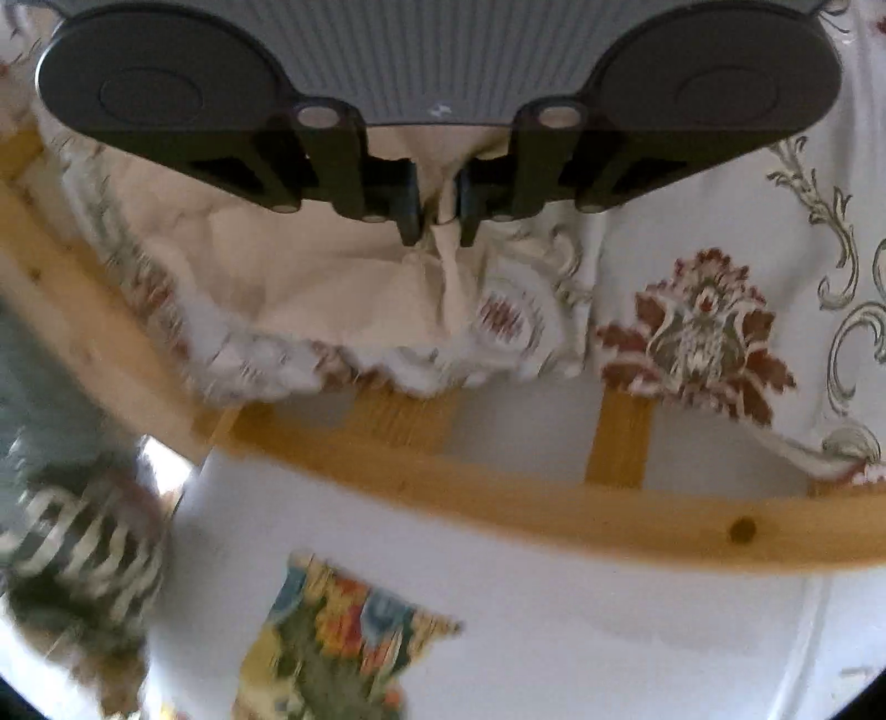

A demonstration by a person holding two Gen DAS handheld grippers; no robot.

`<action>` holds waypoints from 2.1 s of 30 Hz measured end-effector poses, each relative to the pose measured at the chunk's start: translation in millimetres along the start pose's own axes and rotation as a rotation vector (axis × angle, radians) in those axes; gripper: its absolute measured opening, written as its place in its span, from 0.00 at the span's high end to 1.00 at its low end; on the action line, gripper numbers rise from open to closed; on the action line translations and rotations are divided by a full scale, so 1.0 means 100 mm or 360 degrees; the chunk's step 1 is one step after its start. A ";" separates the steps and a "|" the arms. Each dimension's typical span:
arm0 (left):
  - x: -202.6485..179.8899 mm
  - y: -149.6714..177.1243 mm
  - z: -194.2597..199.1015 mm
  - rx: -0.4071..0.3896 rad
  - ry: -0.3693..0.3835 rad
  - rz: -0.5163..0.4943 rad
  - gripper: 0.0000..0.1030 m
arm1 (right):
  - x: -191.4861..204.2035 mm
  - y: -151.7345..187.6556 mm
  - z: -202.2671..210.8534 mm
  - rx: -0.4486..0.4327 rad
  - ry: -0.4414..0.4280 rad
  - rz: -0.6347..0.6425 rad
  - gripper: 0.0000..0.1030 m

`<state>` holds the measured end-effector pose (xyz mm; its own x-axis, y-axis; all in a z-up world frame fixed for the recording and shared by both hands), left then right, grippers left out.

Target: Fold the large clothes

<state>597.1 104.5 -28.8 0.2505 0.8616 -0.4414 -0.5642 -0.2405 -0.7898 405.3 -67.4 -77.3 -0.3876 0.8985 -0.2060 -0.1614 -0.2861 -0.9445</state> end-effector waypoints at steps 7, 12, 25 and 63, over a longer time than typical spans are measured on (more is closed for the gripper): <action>-0.27 -0.11 0.27 -0.0102 0.0116 -0.0079 0.91 | 0.01 -0.11 -0.77 0.0100 0.0174 -0.0277 0.89; -0.22 -0.07 0.38 -0.0100 0.0181 -0.0037 0.92 | -0.08 -0.05 -0.52 0.0086 0.0127 -0.0378 0.77; -0.28 0.28 0.88 -0.0061 0.0470 -0.0105 0.92 | -1.16 -0.25 0.23 0.0368 -0.0334 -0.1257 0.15; -1.03 1.30 0.45 0.0268 0.0592 -0.0274 0.54 | -1.64 -0.31 -0.22 0.0425 -0.0329 -0.2037 0.98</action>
<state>462.8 4.4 -66.9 0.6010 0.6558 -0.4569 -0.6020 -0.0046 -0.7985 494.5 -198.7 -19.5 0.0447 0.5213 0.8522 -0.6776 0.6426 -0.3576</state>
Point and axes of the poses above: each gripper's, at about its wrist camera, not at the fingertips, and z roughly against the way its jaws point, x to its left, y to its underside, the point moved 4 cm from there along -z, roughly the way its jaws point, and after that the axes turned 12 degrees about y, right-handed, at the moved point
